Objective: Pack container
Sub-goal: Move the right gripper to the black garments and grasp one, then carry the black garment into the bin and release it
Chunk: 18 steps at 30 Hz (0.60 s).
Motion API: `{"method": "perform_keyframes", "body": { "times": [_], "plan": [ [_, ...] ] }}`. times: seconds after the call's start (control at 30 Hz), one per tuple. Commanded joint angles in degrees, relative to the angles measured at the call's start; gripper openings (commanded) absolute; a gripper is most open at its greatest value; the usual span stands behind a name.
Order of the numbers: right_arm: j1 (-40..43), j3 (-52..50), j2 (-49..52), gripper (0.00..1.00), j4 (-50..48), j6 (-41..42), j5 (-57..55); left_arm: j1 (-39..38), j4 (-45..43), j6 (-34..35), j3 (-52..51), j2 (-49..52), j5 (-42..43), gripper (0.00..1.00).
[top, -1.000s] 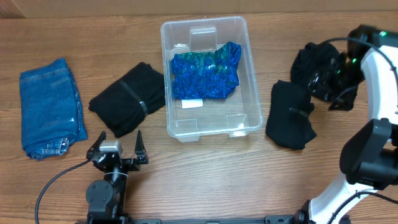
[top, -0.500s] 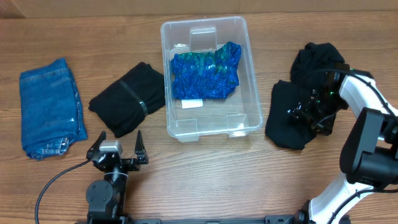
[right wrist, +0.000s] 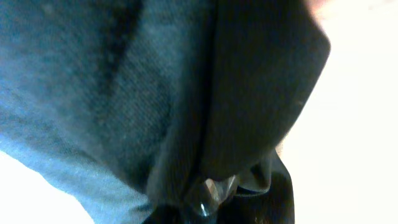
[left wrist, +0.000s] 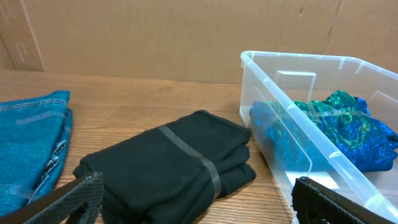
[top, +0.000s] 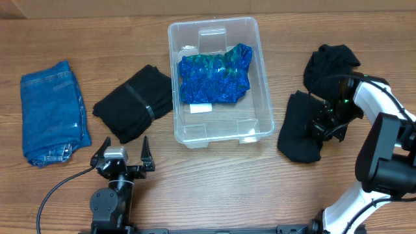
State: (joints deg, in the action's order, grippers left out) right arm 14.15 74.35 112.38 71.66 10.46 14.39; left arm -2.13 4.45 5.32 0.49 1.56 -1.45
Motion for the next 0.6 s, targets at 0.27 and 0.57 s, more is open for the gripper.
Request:
{"method": "perform_keyframes", "body": {
  "times": [0.27, 0.57],
  "plan": [
    [-2.62, 38.56, -7.08, 0.04, 20.76, -1.38, 4.11, 0.24, -0.13, -1.51, -0.22, -0.11, 0.48, 1.0],
    [-20.26, 44.68, -12.41, 0.04, 18.93, -1.22, 12.7, 0.24, -0.15, -1.49, -0.22, -0.13, 0.48, 1.0]
  ]
}}
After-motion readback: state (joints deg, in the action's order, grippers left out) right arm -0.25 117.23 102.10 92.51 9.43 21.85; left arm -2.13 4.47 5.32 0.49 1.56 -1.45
